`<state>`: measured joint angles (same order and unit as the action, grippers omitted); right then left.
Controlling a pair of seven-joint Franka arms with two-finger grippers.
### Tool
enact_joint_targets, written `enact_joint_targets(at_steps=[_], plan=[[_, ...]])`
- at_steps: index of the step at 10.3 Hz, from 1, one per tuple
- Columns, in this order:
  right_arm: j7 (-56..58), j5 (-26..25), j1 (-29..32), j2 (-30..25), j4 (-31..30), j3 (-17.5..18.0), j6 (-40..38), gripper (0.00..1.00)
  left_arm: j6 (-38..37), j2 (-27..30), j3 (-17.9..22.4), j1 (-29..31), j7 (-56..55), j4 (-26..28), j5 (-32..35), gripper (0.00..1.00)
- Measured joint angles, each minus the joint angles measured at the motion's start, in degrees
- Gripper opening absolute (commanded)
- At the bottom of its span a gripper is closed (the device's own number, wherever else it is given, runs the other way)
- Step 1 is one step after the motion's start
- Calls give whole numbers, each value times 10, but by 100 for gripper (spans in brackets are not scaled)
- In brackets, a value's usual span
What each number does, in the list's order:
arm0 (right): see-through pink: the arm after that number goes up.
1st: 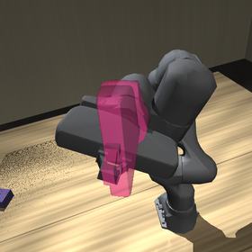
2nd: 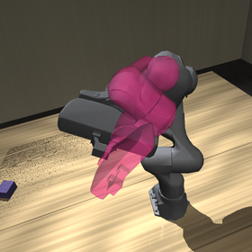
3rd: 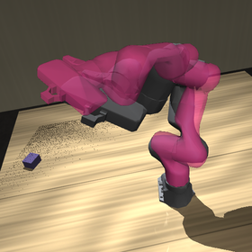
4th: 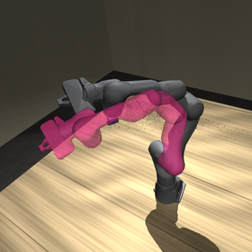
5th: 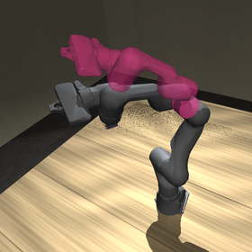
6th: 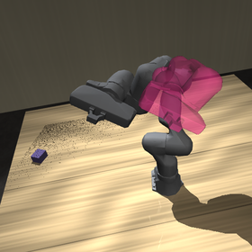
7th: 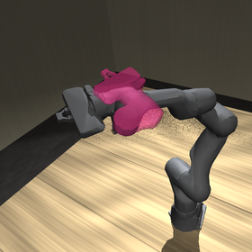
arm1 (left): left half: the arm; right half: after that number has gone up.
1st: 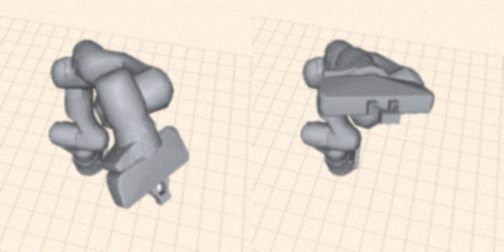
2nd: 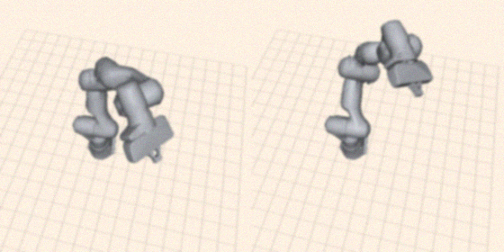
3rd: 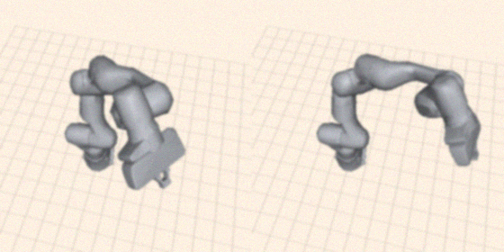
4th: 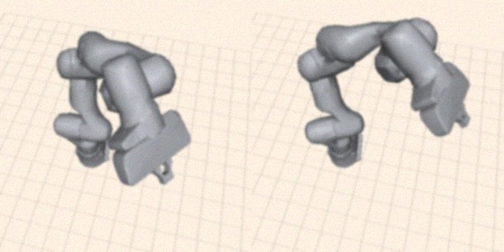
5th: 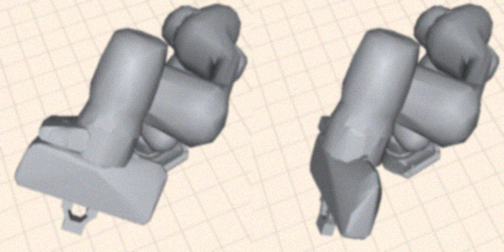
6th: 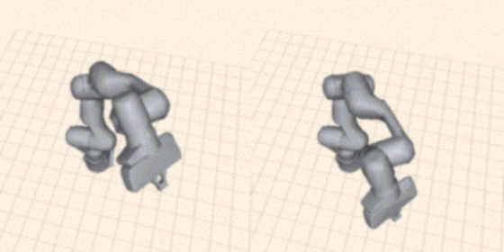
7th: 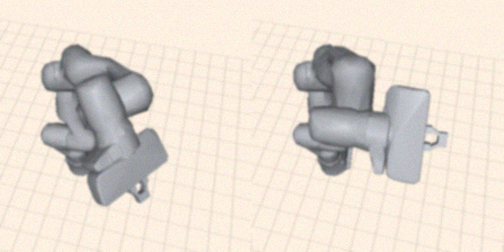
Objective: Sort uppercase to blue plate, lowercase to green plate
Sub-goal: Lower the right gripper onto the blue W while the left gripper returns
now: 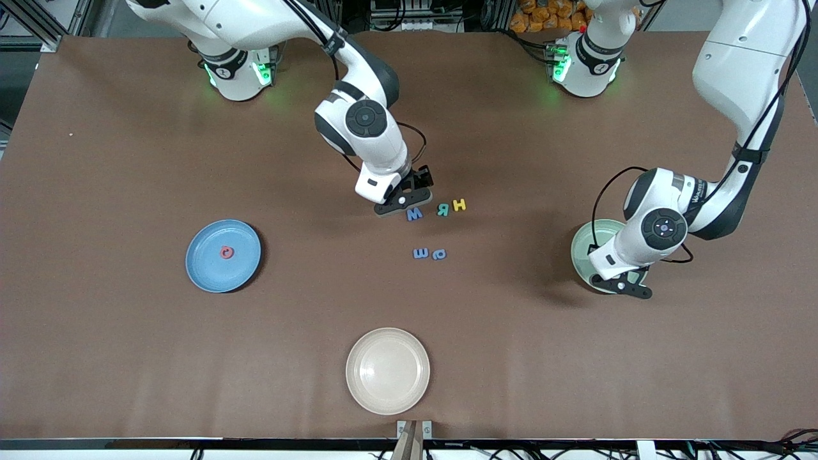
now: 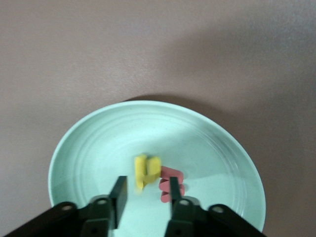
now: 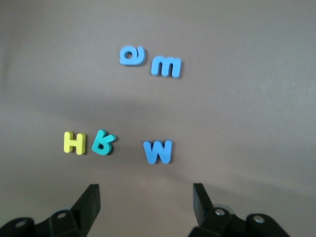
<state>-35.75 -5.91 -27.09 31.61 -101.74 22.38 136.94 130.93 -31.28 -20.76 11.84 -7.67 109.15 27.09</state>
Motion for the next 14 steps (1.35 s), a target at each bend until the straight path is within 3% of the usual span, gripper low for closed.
enact_joint_targets(at_steps=[4,9,14], plan=[[-84,-65,-8,46,-1,0,47,78,0,37,-17,-8,-11,-12,-36,83],[-105,-102,-18,82,0,0,72,73,-1,40,-18,-67,-35,-41,-109,81],[-108,-123,-18,110,5,-6,99,70,-1,32,-17,-118,-72,-73,-119,80]])
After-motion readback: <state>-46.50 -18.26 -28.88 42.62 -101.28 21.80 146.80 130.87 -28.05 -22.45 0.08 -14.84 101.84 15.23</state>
